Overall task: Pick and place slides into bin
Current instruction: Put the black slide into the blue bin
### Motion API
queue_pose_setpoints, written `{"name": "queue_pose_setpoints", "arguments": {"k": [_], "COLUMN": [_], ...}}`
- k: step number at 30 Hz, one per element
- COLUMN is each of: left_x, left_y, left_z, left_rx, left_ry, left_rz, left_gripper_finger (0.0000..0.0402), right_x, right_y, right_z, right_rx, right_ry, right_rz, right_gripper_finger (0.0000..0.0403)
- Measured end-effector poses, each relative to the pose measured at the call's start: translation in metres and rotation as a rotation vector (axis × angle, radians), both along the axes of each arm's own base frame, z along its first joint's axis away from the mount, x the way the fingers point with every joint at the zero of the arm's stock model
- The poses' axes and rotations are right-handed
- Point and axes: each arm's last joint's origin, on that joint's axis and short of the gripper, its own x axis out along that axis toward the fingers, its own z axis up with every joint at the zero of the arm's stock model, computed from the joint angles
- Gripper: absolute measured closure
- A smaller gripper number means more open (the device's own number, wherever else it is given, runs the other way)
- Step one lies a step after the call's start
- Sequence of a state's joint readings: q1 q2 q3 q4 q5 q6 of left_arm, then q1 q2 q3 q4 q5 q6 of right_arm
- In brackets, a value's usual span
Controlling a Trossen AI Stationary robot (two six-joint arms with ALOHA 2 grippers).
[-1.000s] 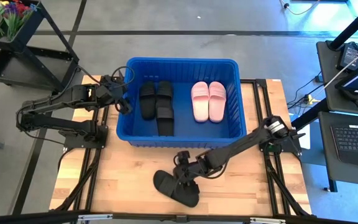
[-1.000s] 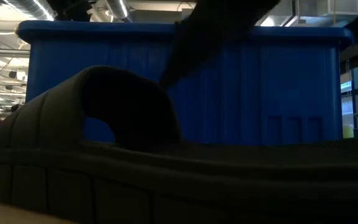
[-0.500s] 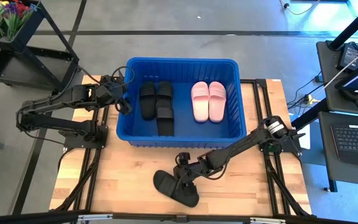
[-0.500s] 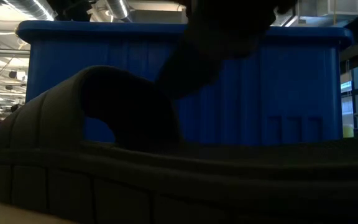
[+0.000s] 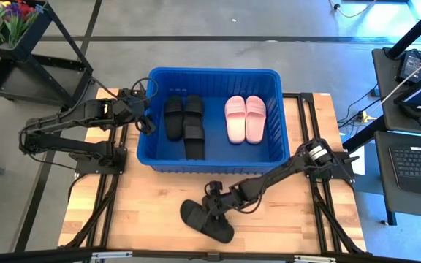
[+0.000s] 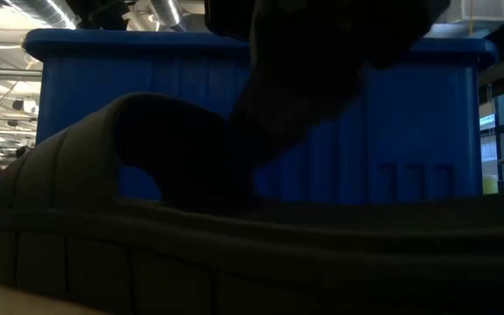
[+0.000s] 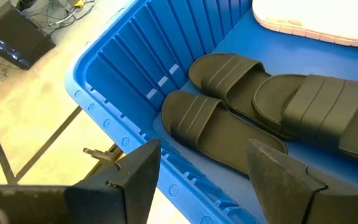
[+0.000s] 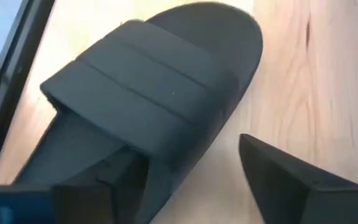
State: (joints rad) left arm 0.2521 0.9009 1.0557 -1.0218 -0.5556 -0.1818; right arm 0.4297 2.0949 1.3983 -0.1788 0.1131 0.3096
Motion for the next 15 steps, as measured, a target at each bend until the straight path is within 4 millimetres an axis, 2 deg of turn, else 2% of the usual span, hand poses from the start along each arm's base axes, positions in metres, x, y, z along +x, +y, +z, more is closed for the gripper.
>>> {"name": "queue_pose_setpoints", "arguments": {"k": [4,11,12,15], "left_x": [0.000,0.000,0.000,0.000], "left_y": [0.000,0.000,0.000,0.000], "left_z": [0.000,0.000,0.000,0.000], "left_rx": [0.000,0.000,0.000,0.000], "left_ry": [0.000,0.000,0.000,-0.001], "left_rz": [0.000,0.000,0.000,0.001], "left_gripper_finger": [0.0173,0.0173,0.0173,0.0173], "right_x": [0.003,0.007,0.008,0.010], "right_y": [-0.004,-0.014,-0.015,-0.014], "right_z": [0.001,0.001,0.001,0.003], "right_rx": [0.005,-0.001,0.001,0.020], "right_ry": [-0.012,-0.015,-0.017,-0.034], "right_rz": [-0.011,-0.038,-0.040,-0.047], "right_gripper_finger": [0.0225,0.0372,0.0384,0.0386]}}
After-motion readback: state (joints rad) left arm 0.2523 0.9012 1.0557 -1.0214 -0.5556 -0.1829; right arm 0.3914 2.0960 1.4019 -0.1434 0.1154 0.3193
